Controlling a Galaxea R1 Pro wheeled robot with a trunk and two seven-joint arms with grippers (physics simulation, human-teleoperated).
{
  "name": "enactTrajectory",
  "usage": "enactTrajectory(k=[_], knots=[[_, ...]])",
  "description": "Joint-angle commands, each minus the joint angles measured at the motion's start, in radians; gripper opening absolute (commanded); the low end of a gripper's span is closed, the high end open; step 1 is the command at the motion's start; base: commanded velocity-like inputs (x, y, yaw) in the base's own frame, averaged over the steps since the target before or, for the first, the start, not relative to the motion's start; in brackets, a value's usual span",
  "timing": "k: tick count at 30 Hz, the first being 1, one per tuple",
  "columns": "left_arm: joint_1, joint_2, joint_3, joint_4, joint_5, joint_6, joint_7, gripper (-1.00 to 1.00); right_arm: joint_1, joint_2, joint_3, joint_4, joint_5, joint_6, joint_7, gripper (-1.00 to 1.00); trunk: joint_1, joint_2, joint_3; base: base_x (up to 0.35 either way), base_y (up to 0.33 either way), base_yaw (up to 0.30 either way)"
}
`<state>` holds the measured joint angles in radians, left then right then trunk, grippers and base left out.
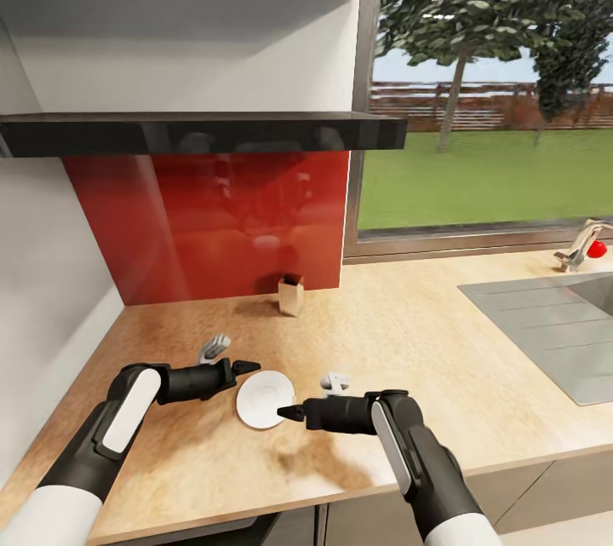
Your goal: Set up a coffee station on the kitchen countertop: keep the coffee maker on the countertop, move the bottle of coffee from the kitchen shelf to the counter next to the coffee maker, place a paper coffee filter on top of the coffee maker, put the saucer next to the coffee maker with the coffee cup on the saucer, and place the electric kettle next to the coffee maker.
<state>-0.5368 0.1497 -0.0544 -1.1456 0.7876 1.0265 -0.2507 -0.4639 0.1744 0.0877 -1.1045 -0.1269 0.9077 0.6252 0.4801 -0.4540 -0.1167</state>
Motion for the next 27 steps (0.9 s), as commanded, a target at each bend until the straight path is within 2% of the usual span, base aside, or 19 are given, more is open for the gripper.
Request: enactTrajectory(k=[1, 4, 7, 17, 27], knots=[[-0.001, 0.001, -0.001, 0.000, -0.010, 0.001, -0.010, 1.00, -0.001, 0.000, 0.006, -0.001, -0.010, 0.008, -0.005, 1.00, 0.001, -0.002, -0.002, 0.000, 0.000, 0.000], [0.000, 0.001, -0.001, 0.000, -0.009, 0.001, -0.010, 1.00, -0.001, 0.000, 0.031, -0.002, -0.010, 0.008, -0.005, 1.00, 0.001, -0.002, -0.002, 0.000, 0.000, 0.000], [0.000, 0.001, -0.001, -0.001, -0.008, 0.001, -0.010, 1.00, -0.001, 0.000, 0.038, -0.002, -0.010, 0.008, -0.005, 1.00, 0.001, -0.002, -0.002, 0.000, 0.000, 0.000], [0.000, 0.001, -0.002, 0.000, -0.008, 0.001, -0.010, 1.00, -0.001, 0.000, 0.040, -0.003, -0.010, 0.008, -0.005, 1.00, 0.001, -0.002, -0.002, 0.020, 0.000, 0.000], [0.004, -0.001, -0.002, 0.001, -0.008, 0.001, -0.010, 1.00, -0.001, 0.000, 0.040, -0.002, -0.010, 0.008, -0.005, 1.00, 0.001, -0.002, -0.002, 0.173, 0.000, 0.000]])
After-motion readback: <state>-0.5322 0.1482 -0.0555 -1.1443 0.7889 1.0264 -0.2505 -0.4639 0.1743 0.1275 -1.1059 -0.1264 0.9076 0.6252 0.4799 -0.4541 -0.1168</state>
